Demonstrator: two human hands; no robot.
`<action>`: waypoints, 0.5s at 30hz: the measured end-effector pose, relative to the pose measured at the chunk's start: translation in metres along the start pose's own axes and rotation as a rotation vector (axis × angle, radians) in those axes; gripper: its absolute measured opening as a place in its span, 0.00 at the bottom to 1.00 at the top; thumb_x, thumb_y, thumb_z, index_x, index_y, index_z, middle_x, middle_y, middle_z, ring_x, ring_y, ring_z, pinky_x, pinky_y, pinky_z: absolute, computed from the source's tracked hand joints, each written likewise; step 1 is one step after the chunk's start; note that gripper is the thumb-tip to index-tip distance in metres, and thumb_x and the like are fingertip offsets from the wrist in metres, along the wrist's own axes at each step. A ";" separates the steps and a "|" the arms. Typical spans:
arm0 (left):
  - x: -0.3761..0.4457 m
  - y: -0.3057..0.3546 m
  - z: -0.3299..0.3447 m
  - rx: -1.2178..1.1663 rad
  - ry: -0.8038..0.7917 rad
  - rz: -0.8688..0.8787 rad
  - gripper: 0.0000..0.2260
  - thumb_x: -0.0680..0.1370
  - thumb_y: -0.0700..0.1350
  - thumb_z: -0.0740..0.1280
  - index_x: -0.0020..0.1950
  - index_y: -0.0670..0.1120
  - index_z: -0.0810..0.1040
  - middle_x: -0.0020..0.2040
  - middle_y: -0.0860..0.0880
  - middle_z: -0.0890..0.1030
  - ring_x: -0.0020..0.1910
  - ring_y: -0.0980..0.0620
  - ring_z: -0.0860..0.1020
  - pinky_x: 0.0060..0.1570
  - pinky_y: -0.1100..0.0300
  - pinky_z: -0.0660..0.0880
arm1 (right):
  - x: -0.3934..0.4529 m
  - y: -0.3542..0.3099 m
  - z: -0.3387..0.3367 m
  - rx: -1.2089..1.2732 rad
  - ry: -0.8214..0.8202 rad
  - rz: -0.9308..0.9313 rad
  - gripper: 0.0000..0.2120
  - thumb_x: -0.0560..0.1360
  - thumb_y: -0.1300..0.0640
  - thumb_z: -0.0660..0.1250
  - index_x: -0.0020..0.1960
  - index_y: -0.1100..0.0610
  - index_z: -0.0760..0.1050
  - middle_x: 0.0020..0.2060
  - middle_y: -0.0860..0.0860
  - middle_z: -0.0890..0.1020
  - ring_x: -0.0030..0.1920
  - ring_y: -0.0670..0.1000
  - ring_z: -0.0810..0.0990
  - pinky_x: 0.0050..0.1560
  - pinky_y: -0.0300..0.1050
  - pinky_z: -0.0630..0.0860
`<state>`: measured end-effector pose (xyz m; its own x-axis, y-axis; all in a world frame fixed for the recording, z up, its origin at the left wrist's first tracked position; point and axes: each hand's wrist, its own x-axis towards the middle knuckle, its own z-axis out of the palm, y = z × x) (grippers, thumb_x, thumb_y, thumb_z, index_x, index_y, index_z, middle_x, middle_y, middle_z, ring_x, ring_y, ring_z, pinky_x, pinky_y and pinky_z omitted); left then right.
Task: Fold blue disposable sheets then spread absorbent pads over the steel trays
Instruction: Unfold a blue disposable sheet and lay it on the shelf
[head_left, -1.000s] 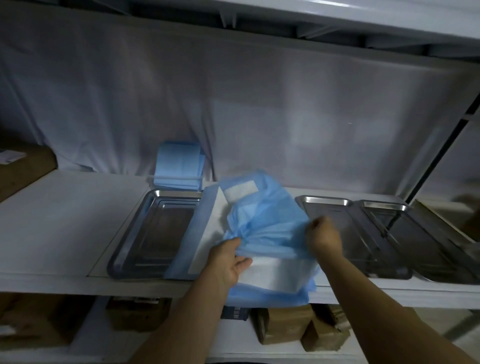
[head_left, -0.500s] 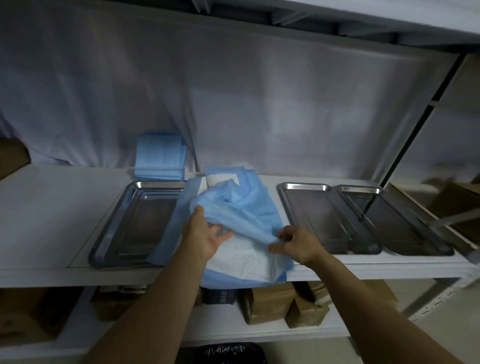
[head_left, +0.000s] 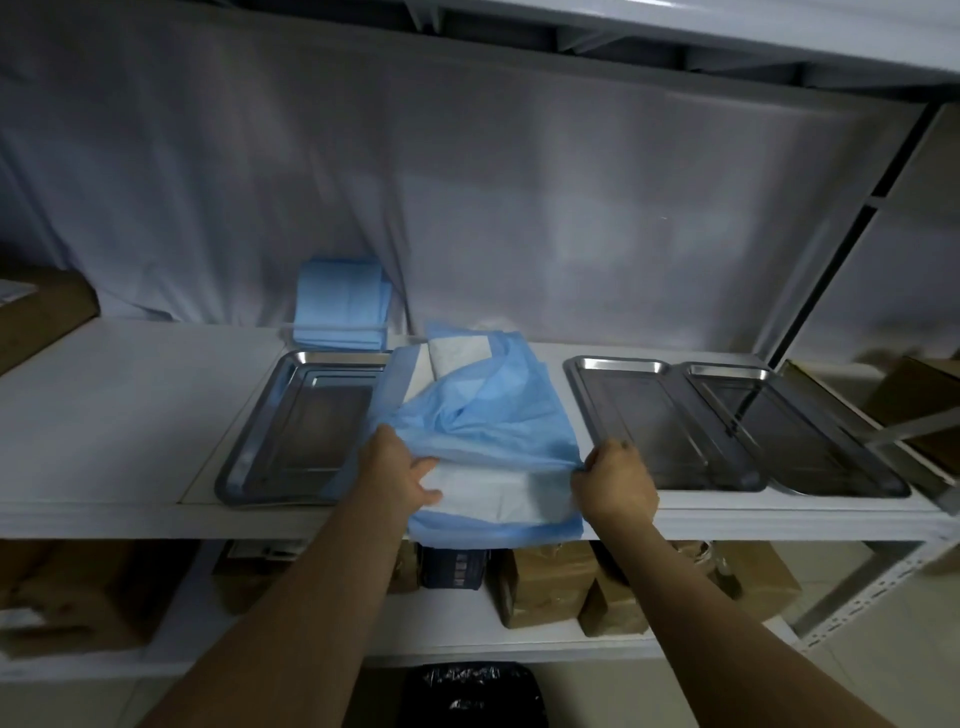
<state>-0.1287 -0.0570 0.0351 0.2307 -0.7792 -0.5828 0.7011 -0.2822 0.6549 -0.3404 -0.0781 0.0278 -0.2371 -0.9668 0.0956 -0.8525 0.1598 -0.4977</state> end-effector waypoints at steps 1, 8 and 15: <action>-0.001 -0.005 -0.003 0.043 0.017 -0.040 0.20 0.82 0.52 0.52 0.71 0.45 0.66 0.70 0.44 0.70 0.69 0.44 0.69 0.67 0.36 0.59 | -0.002 0.004 0.003 0.034 -0.056 0.051 0.09 0.74 0.61 0.63 0.54 0.60 0.74 0.51 0.56 0.78 0.49 0.57 0.79 0.46 0.47 0.75; -0.018 -0.036 0.002 0.121 -0.015 -0.032 0.16 0.83 0.45 0.52 0.69 0.42 0.68 0.66 0.42 0.72 0.67 0.43 0.72 0.63 0.42 0.65 | 0.004 0.016 -0.029 0.287 0.301 0.096 0.11 0.76 0.66 0.62 0.58 0.62 0.70 0.58 0.60 0.72 0.53 0.62 0.77 0.54 0.55 0.75; -0.009 -0.059 -0.004 0.249 0.059 -0.005 0.16 0.78 0.37 0.63 0.66 0.37 0.69 0.56 0.41 0.73 0.45 0.45 0.75 0.41 0.51 0.74 | -0.002 0.051 -0.016 0.084 -0.178 0.170 0.17 0.75 0.65 0.59 0.63 0.57 0.70 0.53 0.58 0.79 0.50 0.60 0.80 0.51 0.56 0.79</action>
<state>-0.1695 -0.0312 0.0003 0.2718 -0.7454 -0.6088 0.5164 -0.4208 0.7458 -0.3907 -0.0646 0.0158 -0.2816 -0.9484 -0.1455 -0.7636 0.3134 -0.5645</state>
